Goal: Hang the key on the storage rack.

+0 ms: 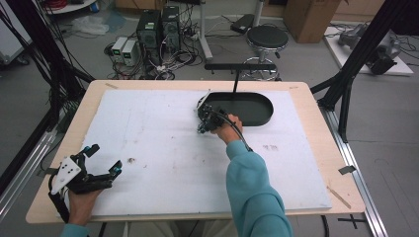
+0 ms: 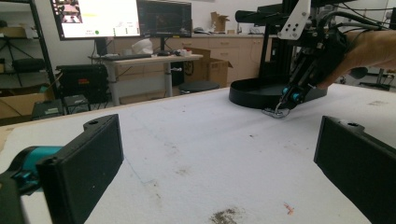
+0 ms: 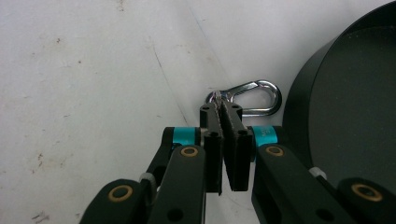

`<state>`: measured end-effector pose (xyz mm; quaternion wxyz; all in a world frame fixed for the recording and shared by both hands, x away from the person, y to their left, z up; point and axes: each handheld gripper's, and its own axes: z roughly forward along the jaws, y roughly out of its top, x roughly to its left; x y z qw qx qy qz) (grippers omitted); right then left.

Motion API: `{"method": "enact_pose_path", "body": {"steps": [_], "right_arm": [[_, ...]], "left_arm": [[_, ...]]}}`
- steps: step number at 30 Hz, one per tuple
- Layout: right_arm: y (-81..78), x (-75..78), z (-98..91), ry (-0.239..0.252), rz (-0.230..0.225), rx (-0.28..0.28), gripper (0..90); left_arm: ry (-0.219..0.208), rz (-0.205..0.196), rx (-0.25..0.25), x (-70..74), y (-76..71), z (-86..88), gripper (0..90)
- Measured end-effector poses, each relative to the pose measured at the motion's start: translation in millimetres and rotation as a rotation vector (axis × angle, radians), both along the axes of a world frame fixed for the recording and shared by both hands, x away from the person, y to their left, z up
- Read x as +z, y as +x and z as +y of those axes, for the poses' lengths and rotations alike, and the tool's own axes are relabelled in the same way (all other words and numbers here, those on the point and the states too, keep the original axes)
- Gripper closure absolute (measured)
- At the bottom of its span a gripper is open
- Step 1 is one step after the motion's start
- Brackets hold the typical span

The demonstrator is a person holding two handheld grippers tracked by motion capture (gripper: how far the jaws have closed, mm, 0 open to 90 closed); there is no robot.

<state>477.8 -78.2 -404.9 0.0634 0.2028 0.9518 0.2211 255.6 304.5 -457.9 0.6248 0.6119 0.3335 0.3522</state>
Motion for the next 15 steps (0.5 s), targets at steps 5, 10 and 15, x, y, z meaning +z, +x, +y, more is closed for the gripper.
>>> {"method": "enact_pose_path", "body": {"steps": [5, 10, 15], "right_arm": [[0.1, 0.6, -0.3, -0.006, -0.007, 0.007, 88.7], [0.6, 1.6, 0.0, 0.022, -0.005, 0.006, 89.0], [0.1, 7.8, -3.3, 0.085, 0.001, -0.001, 89.1]], "left_arm": [[0.000, 0.000, 0.000, 0.0, 0.0, 0.1, 1.8], [-0.001, 0.000, 0.000, 0.0, 0.0, -0.1, 1.8], [0.000, 0.000, 0.000, 0.0, 0.0, -0.1, 1.8]]}}
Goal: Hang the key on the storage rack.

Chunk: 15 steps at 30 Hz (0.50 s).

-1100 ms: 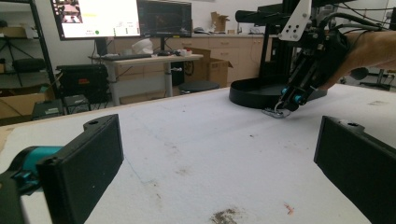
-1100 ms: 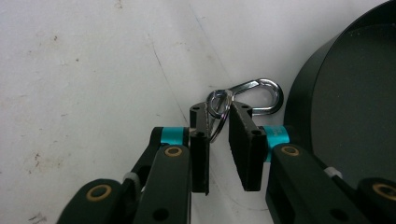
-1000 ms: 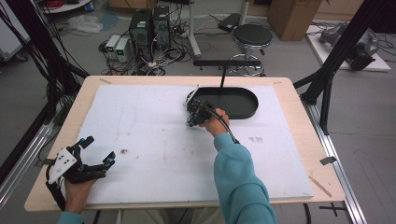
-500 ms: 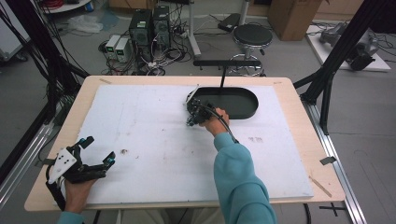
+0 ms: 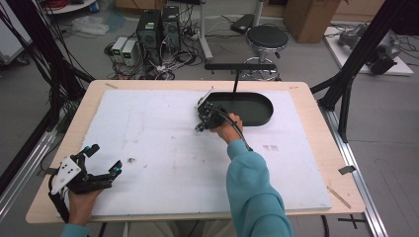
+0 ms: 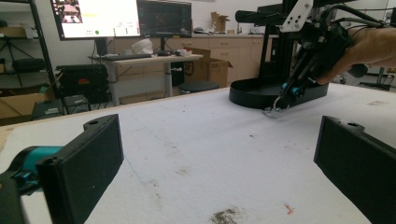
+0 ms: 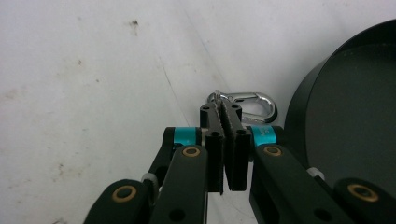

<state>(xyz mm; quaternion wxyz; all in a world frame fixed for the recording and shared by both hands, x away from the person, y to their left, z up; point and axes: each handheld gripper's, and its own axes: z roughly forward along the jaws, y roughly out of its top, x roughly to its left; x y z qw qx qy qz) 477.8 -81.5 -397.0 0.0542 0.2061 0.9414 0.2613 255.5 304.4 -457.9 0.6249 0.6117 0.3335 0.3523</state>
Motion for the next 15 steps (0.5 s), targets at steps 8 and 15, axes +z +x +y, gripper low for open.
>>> {"method": "enact_pose_path", "body": {"steps": [8, 15], "right_arm": [[-3.5, 20.3, -12.5, 0.116, -0.029, -0.016, 89.0], [-5.5, 40.8, -31.3, 0.230, -0.051, -0.033, 89.0]], "left_arm": [[0.000, 0.000, 0.001, 0.0, 0.1, 0.1, 1.8], [0.001, 0.001, 0.001, 0.0, 0.1, 0.0, 1.8]]}}
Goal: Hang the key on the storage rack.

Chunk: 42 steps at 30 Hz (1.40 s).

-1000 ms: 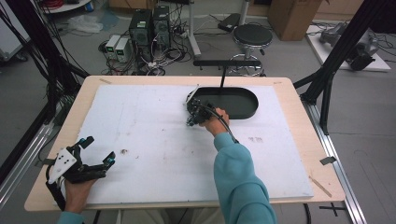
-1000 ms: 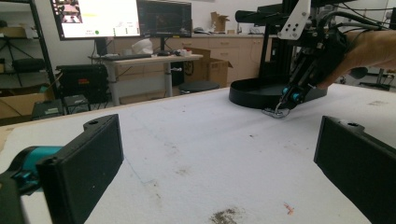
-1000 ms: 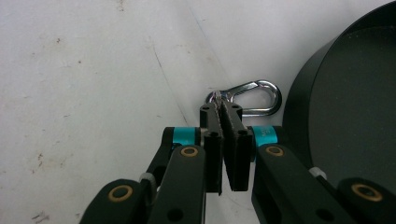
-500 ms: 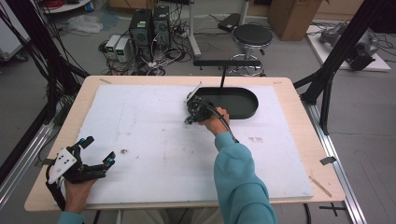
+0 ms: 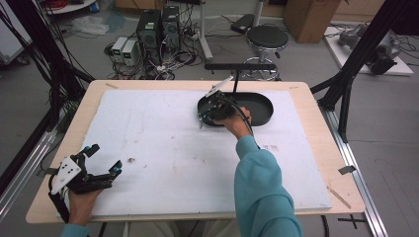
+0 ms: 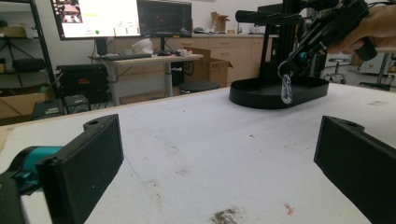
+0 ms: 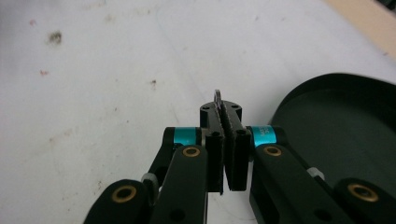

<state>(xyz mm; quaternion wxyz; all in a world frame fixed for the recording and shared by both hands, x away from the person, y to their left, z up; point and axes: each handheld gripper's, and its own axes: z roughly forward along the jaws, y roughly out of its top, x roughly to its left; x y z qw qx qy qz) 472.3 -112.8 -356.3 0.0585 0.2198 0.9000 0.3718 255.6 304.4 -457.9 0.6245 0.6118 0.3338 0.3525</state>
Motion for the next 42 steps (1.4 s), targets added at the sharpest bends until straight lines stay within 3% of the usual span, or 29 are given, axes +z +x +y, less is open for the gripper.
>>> {"method": "enact_pose_path", "body": {"steps": [5, 19, 33, 42], "right_arm": [[1.0, 15.2, -14.9, 0.055, -0.030, -0.015, 89.0], [9.7, 62.5, -48.2, 0.109, -0.106, -0.072, 89.0], [22.7, 92.3, -74.8, 0.113, -0.143, -0.136, 88.9], [32.2, 115.6, -84.4, 0.083, -0.165, -0.154, 88.9]], "left_arm": [[-0.002, -0.001, 0.000, -0.1, 0.1, 0.0, 1.8], [-0.001, 0.000, 0.000, 0.0, 0.0, 0.1, 1.8], [-0.003, -0.002, 0.000, -0.1, 0.0, 0.2, 1.8], [-0.004, -0.001, -0.001, -0.1, 0.1, 0.2, 1.8]]}}
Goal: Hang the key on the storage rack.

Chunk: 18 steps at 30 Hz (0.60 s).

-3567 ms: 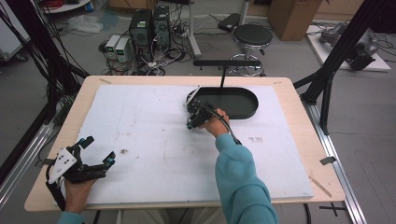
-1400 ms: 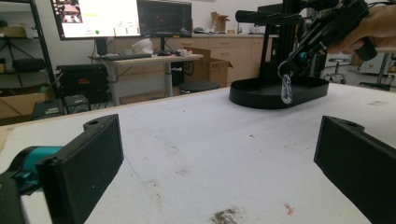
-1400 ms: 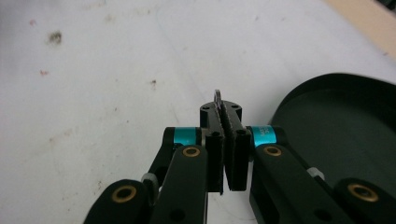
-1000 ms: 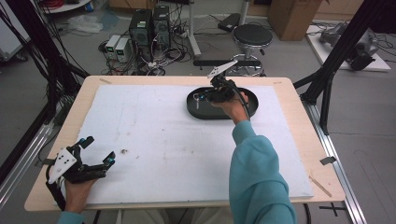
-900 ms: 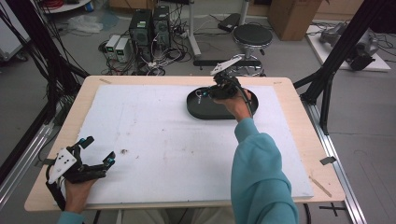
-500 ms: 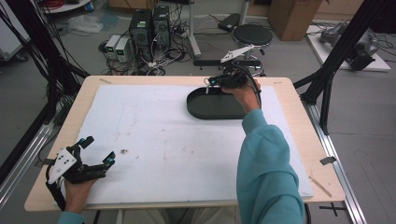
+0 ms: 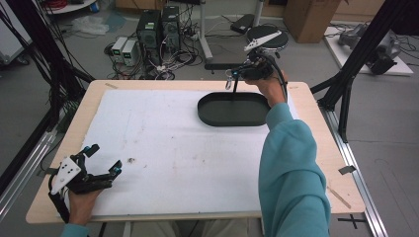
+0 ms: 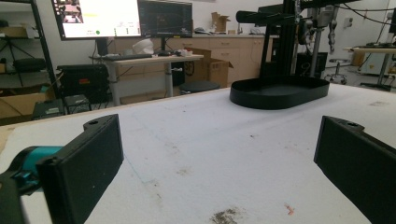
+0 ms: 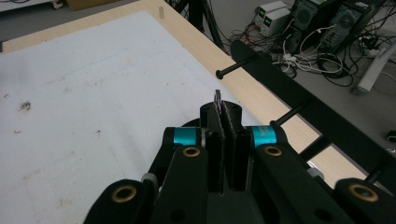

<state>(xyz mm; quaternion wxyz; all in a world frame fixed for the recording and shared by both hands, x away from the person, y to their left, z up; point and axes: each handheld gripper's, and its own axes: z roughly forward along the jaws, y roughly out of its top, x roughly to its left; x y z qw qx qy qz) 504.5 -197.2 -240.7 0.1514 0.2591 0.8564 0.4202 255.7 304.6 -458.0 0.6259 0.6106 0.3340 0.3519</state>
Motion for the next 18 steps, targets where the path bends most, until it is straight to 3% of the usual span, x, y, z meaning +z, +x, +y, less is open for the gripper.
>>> {"method": "enact_pose_path", "body": {"steps": [7, 18], "right_arm": [[5.1, 8.0, -2.0, -0.014, -0.006, -0.007, 88.9], [17.5, -1.1, -1.3, -0.029, 0.018, -0.018, 88.9]], "left_arm": [[0.001, -0.001, 0.002, 0.0, 0.0, -0.2, 1.8], [0.003, 0.002, 0.001, 0.1, -0.2, -0.1, 1.8]]}}
